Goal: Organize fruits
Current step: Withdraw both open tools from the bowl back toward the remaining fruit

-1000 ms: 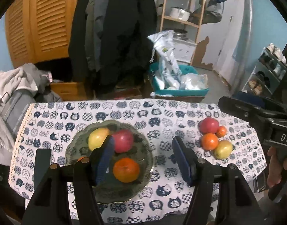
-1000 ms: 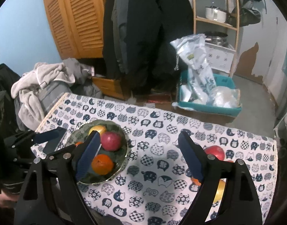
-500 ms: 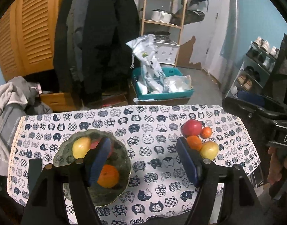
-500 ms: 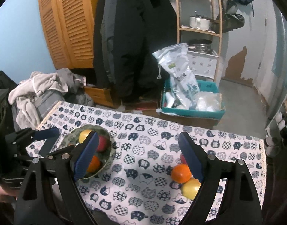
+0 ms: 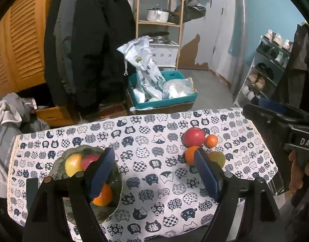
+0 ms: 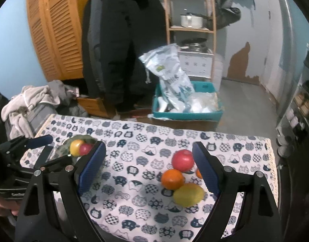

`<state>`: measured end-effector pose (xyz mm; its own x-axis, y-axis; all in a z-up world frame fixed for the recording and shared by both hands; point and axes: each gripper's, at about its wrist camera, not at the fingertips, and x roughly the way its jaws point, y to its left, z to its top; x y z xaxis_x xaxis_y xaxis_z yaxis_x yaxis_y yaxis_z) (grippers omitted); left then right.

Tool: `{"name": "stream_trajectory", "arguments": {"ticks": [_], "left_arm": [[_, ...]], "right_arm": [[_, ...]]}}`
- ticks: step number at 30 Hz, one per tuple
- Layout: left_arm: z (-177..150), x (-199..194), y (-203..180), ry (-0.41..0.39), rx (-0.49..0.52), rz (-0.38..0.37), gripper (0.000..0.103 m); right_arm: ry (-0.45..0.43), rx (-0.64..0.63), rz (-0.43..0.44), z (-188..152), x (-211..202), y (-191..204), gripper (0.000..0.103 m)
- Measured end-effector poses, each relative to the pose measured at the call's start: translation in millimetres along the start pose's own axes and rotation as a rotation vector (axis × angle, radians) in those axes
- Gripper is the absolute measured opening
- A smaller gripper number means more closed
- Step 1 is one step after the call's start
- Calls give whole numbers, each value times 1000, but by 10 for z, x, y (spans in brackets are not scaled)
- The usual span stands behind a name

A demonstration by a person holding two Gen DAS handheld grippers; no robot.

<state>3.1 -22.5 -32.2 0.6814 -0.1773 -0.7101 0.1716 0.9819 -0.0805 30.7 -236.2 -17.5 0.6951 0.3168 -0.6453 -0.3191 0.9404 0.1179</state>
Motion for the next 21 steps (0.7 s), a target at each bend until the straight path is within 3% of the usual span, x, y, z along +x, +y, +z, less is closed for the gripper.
{"name": "stream_trajectory", "arguments": {"ticks": [11, 21], "left_arm": [[-7, 303, -298, 60, 59, -18, 82], [-111, 691, -428, 132, 100, -28, 82]], "right_arm": [[43, 56, -49, -163, 55, -461, 86], [156, 78, -78, -432, 423, -698, 87]]}}
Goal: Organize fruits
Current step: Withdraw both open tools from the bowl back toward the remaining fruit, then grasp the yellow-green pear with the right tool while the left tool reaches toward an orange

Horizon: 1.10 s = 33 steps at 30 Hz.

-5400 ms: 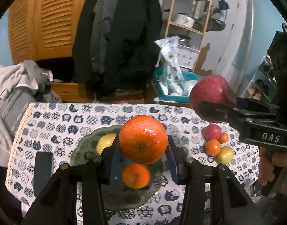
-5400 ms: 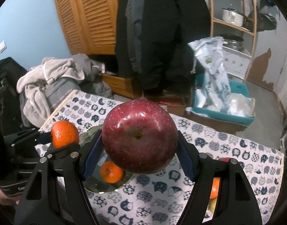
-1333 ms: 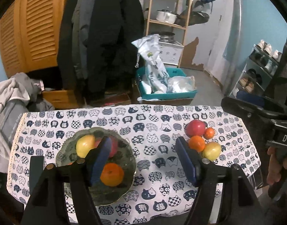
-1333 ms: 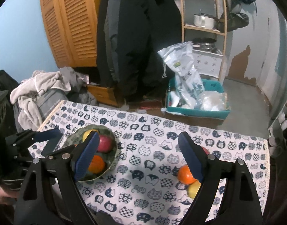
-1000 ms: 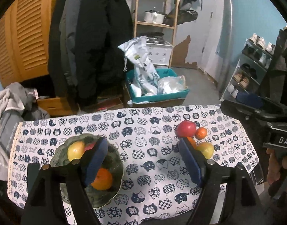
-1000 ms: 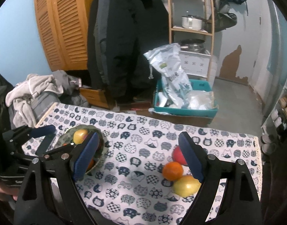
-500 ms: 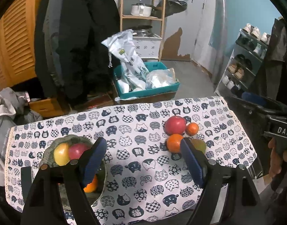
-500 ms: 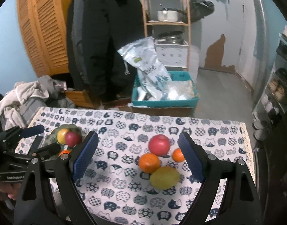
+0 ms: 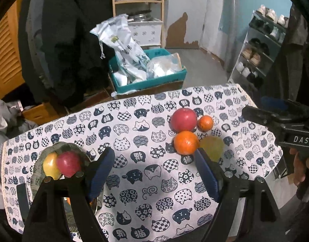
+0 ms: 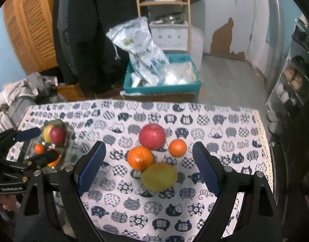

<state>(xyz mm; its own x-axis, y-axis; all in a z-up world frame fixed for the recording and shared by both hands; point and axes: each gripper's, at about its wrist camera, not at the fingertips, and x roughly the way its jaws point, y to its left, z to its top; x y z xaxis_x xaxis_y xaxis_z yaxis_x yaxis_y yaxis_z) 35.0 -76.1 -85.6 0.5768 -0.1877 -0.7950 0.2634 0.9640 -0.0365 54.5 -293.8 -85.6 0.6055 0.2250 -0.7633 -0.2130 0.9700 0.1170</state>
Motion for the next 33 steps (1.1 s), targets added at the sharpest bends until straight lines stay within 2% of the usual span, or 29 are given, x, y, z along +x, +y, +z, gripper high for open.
{"name": "stream_trajectory", "arguments": {"ticks": [9, 19, 33], "left_arm": [[-128, 368, -20, 78, 22, 3, 82], [-218, 659, -30, 116, 50, 12, 82], [-225, 909, 47, 170, -3, -8, 82]], "right_arm": [[93, 28, -14, -170, 430, -140, 87], [213, 57, -8, -384, 960, -243, 86], [343, 67, 5, -614, 1448, -326, 86]]}}
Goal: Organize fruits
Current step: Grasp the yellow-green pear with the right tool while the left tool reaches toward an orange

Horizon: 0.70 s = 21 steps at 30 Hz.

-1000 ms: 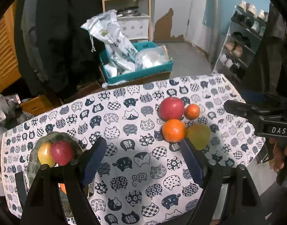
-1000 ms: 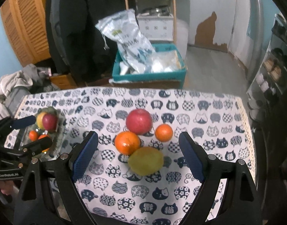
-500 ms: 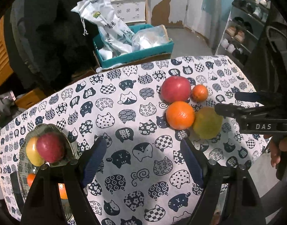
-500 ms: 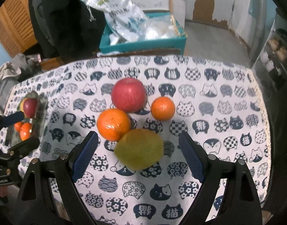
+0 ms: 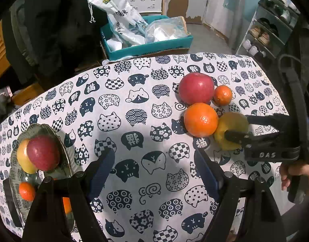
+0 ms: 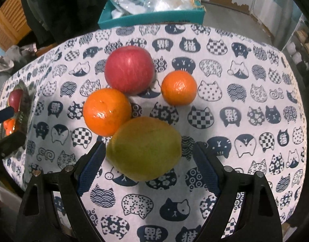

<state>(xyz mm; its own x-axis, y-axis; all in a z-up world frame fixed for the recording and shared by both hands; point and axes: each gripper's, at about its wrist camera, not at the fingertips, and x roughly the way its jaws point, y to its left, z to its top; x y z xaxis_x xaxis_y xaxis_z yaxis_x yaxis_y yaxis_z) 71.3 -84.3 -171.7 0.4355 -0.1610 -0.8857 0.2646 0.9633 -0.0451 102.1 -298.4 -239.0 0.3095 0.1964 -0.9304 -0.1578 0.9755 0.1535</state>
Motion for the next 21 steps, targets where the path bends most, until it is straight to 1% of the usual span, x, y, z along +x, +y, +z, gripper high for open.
{"name": "stream_trajectory", "arguments": {"ticks": [3, 13, 17, 18, 21], "left_arm": [[9, 6, -15, 1, 1, -3, 82], [47, 103, -23, 23, -6, -12, 82], [86, 147, -44, 30, -21, -30, 82], [104, 164, -58, 32, -24, -37, 82], [163, 214, -113, 33, -29, -50, 82]], "right_arm": [[11, 0, 22, 7, 79, 15, 87], [62, 4, 52, 9, 365, 52, 88], [54, 3, 63, -7, 362, 42, 87], [49, -1, 63, -13, 359, 41, 87], [32, -12, 25, -60, 277, -44, 87]]}}
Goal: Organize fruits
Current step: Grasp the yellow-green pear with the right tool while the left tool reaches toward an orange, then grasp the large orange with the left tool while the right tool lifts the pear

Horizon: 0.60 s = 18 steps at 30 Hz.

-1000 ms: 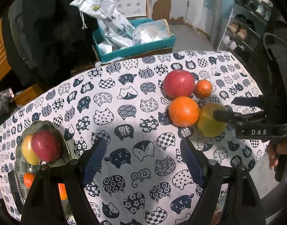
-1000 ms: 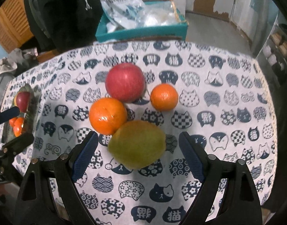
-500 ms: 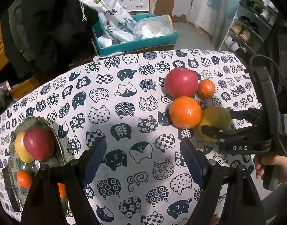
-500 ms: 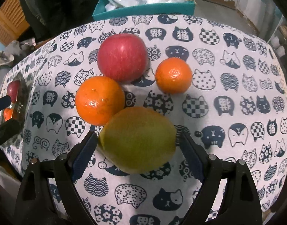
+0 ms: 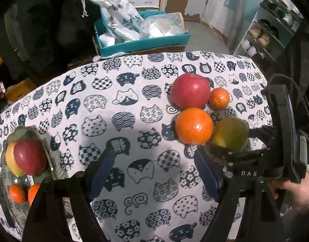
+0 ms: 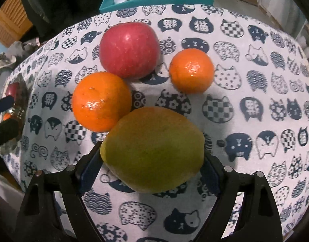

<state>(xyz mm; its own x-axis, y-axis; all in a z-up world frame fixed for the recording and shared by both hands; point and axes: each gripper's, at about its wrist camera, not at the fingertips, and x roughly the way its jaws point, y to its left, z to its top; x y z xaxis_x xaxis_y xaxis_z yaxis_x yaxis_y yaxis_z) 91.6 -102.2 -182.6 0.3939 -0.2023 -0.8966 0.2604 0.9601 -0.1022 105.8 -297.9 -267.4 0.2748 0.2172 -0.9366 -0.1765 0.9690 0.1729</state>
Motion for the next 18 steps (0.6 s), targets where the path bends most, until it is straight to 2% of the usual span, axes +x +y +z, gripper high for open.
{"name": "stream_trajectory", "arguments": {"ticks": [7, 10, 18], "left_arm": [[149, 141, -189, 2, -11, -44, 83], [208, 227, -295, 7, -9, -60, 88], [296, 548, -480, 61, -3, -68, 88]], "right_arm": [[-55, 56, -40, -6, -225, -256, 87], [-85, 88, -54, 27, -352, -366, 87], [-144, 129, -105, 51, -618, -596, 87]]}}
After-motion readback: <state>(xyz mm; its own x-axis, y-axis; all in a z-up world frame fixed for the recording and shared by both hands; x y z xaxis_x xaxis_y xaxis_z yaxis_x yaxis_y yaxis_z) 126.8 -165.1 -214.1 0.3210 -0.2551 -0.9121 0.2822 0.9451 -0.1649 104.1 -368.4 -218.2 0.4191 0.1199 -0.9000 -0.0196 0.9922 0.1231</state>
